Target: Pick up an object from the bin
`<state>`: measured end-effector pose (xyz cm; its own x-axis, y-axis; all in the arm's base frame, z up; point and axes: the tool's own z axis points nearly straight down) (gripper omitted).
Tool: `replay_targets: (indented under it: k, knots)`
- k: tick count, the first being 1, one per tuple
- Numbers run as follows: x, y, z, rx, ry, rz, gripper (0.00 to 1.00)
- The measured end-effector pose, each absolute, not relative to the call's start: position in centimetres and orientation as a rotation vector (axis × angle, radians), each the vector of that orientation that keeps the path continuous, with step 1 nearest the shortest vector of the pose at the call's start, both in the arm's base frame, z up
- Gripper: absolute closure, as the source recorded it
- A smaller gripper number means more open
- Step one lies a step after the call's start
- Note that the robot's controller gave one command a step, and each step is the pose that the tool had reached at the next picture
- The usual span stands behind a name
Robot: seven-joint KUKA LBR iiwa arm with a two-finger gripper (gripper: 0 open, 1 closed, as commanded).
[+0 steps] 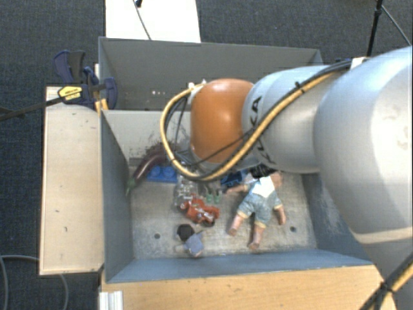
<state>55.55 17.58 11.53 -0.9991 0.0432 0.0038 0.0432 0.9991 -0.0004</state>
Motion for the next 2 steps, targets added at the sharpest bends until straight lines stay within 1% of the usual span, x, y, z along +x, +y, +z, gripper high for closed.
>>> replay_targets:
  k: [1,2]
  knots:
    - [56.2,18.1,15.3,-0.073,-3.148,-0.005,1.0]
    - [55.6,17.7,19.0,-0.108,-3.134,0.001,1.0]
